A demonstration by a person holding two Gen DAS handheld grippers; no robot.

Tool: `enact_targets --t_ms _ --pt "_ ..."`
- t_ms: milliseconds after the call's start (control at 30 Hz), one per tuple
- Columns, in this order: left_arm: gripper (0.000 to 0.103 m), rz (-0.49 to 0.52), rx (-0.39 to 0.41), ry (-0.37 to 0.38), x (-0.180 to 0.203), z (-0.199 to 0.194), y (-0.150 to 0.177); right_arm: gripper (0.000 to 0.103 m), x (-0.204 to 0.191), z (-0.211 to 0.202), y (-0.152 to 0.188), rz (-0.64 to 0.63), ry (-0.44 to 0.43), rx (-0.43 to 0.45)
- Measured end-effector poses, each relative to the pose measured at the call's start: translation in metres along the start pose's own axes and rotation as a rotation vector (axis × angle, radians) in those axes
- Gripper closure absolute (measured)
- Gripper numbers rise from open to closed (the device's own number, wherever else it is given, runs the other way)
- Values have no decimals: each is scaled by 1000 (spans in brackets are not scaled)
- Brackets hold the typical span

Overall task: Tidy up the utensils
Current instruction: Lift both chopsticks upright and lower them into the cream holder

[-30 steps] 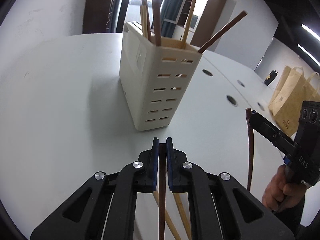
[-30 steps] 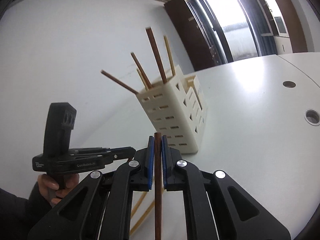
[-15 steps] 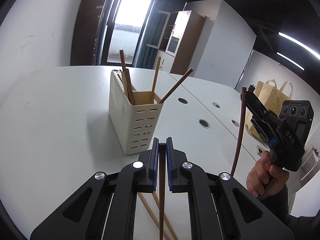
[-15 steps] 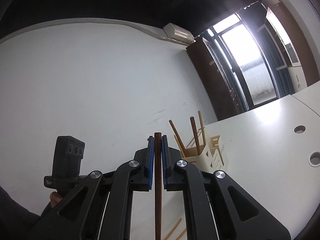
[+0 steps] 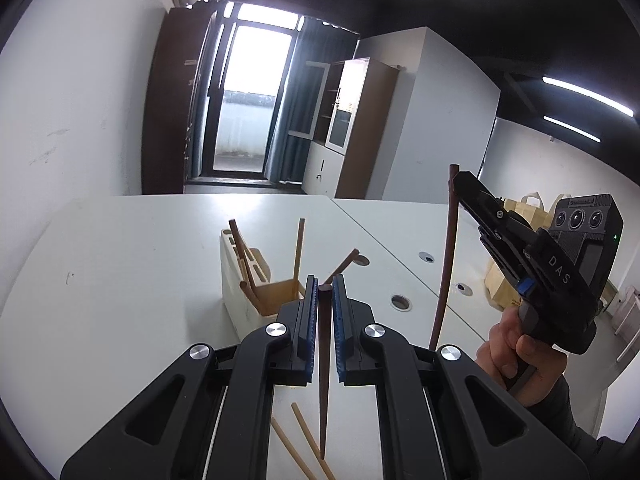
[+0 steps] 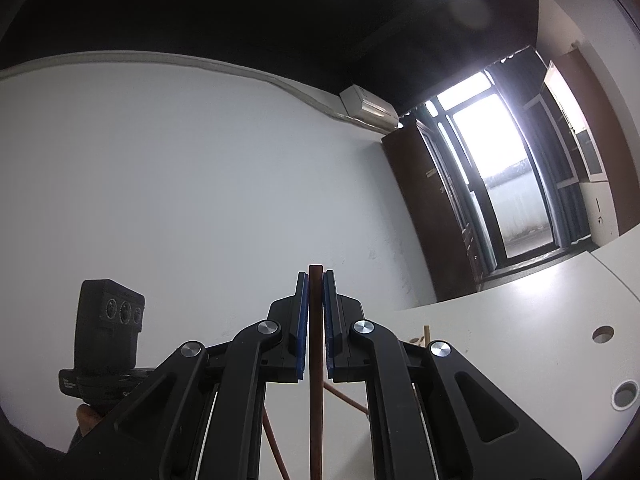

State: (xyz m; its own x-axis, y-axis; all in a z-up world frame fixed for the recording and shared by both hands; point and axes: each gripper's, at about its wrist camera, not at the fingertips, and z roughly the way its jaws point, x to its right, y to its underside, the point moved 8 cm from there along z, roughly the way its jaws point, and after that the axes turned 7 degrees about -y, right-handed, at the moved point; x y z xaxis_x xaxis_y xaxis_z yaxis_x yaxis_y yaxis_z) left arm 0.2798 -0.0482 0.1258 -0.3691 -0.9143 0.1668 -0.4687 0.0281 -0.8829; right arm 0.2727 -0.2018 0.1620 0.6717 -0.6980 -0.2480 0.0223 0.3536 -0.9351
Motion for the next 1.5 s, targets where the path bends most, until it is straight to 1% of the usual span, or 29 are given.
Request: enact_targets --t_ms 167,300,467,633,700,833,900,1067,1167,1300,1367,1433,1500 --pt "96 31 31 -24 6 1 -25 95 0 6 -12 -35 22 44" --pt "96 42 51 -36 7 4 -45 95 5 15 -28 -62 74 87" --pt "96 55 91 -54 7 9 -74 95 13 30 -36 -73 101 95" --pt "96 47 127 -48 4 11 -100 95 20 40 -42 -102 135 118" --pt "96 45 147 -47 3 12 -108 95 24 43 -43 -115 154 145" --pt "96 53 194 -85 1 15 -124 95 30 43 -41 -170 231 215" --pt "96 58 207 -97 0 21 -128 95 35 44 -37 -193 271 235" --pt "96 53 228 -110 -2 34 -136 95 49 52 -20 -229 326 239" --pt "96 56 241 -124 -2 43 -137 95 56 53 -17 -266 371 272" --pt "96 70 227 -132 0 57 -132 95 58 55 -13 -325 398 290" --pt "96 78 217 -140 1 65 -124 95 59 55 -11 -346 400 296" --pt "96 80 205 -147 -1 74 -124 95 56 53 -7 -375 400 308" --pt "96 80 184 -149 -2 83 -118 95 55 54 -2 -391 392 300"
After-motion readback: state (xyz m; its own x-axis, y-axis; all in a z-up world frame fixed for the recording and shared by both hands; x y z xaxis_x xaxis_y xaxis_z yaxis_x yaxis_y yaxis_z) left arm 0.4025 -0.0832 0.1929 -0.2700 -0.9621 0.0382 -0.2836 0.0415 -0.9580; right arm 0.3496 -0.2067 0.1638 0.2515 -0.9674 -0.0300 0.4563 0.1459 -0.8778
